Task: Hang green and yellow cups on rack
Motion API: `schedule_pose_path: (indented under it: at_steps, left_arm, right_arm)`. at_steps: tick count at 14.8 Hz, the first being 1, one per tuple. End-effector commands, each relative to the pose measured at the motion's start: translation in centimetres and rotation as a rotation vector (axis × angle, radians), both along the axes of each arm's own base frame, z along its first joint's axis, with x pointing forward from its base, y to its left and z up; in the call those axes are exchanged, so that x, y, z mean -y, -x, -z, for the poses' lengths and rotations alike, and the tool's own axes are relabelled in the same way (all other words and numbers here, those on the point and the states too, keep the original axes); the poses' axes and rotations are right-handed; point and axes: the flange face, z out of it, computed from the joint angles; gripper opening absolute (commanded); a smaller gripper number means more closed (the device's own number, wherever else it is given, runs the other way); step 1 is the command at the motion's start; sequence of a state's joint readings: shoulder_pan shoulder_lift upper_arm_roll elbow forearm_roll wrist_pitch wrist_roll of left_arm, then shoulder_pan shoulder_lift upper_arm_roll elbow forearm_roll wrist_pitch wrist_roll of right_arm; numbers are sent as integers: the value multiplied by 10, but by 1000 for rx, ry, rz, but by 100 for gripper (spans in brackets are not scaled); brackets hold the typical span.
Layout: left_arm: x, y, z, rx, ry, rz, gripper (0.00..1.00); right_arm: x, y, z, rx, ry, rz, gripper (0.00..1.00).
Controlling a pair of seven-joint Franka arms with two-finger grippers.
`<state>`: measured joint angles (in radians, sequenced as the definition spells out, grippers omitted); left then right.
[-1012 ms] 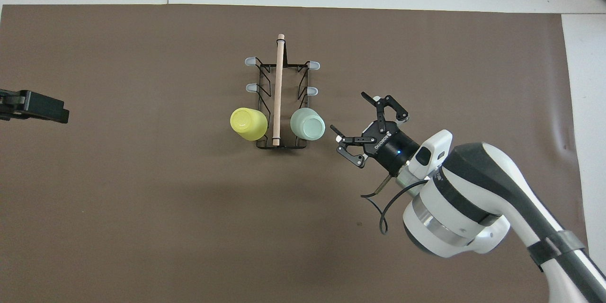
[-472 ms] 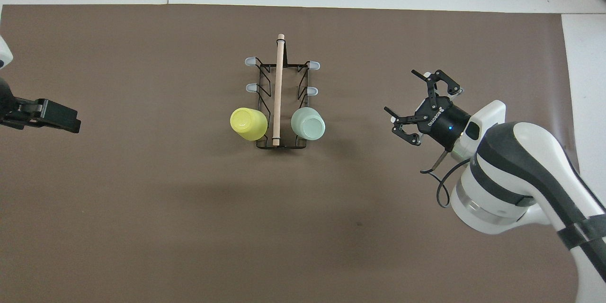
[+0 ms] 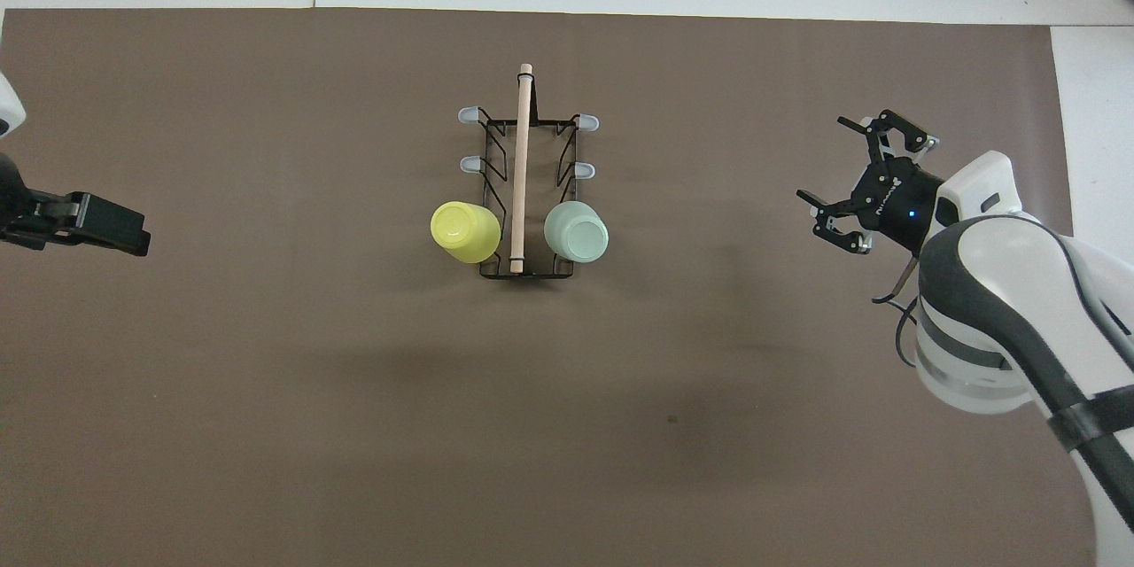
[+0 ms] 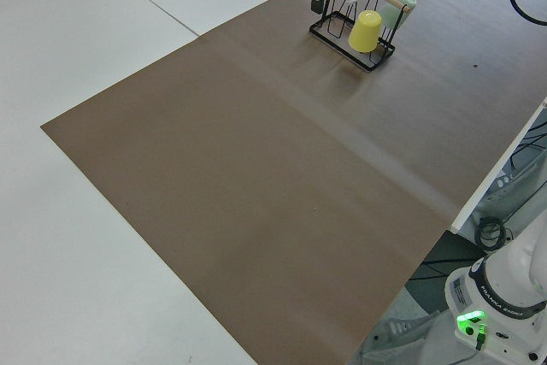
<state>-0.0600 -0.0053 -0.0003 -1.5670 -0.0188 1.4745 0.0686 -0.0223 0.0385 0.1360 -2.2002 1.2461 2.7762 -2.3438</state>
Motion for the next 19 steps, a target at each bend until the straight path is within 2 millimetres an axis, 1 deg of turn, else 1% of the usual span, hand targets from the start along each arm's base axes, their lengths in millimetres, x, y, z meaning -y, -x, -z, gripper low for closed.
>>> schedule_pose_path:
  at_steps: [1,4,6,8,9,11,12,14,16,19]
  left_arm:
    - [-3,13,0,-8,-16,14,100]
    - [-4,15,3,-11,-16,17,100]
    - [-4,17,4,-15,-16,17,100]
    - [-5,17,5,-16,-17,11,100]
    - [-6,17,5,-16,-17,6,100]
    - [-7,17,4,-13,-17,6,100]
    - [-7,17,4,-15,-17,0,100]
    - [-7,17,4,-15,-17,0,100]
    - [-7,17,4,-15,-17,0,100]
    - [-8,17,4,-15,-17,-3,100]
  right_arm:
    - [21,-9,-4,-34,103,-33,100]
    - [34,-13,-11,-137,168,-72,100]
    - [45,-16,-22,-204,257,-59,100]
    - [44,-15,-35,-298,302,-13,100]
    - [41,-14,-45,-328,337,21,100]
    - [42,-8,-65,-398,412,166,100]
    - [41,-4,-77,-433,415,261,100]
    - [40,-1,-99,-512,365,462,100]
    - [37,-1,-123,-583,296,627,100]
    - [39,3,-158,-686,181,901,100]
